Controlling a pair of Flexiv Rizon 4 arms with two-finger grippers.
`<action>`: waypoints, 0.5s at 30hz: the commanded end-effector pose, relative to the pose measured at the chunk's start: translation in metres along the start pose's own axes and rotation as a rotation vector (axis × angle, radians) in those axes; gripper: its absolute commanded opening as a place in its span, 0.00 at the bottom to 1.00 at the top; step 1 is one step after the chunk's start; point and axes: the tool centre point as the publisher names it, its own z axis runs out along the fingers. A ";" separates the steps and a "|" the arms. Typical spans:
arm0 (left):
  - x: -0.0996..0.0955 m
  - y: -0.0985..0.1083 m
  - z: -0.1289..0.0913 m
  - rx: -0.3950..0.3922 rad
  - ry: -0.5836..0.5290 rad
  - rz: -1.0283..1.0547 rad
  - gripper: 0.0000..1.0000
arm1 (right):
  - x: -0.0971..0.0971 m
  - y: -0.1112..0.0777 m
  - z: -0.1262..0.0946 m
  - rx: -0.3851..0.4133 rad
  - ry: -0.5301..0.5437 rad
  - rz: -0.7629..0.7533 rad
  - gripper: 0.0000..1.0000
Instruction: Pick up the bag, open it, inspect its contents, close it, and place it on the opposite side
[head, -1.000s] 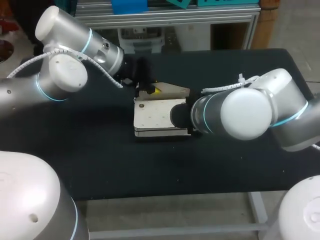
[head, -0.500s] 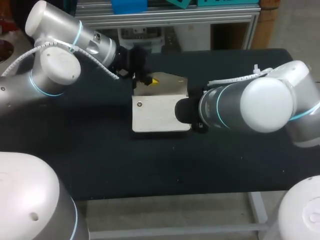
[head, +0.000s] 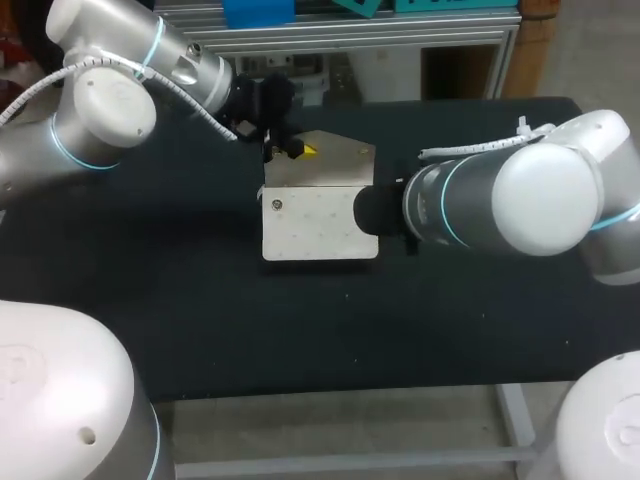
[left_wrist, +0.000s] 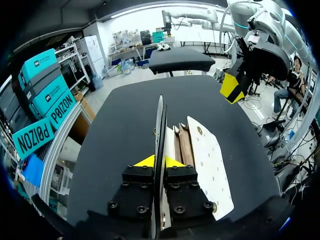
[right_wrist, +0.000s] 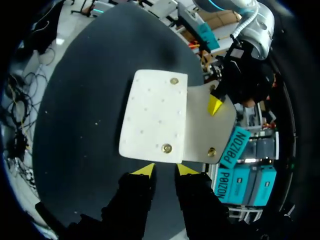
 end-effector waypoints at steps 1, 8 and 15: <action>-0.001 0.000 0.000 0.003 0.001 0.000 0.00 | -0.003 -0.005 0.001 -0.018 -0.116 -0.017 0.00; 0.012 -0.016 -0.006 0.001 -0.107 -0.028 0.00 | -0.022 0.000 0.009 -0.003 -0.138 -0.047 0.00; 0.023 -0.027 -0.008 -0.019 -0.163 -0.030 0.00 | -0.037 0.003 0.020 0.021 -0.167 -0.057 0.00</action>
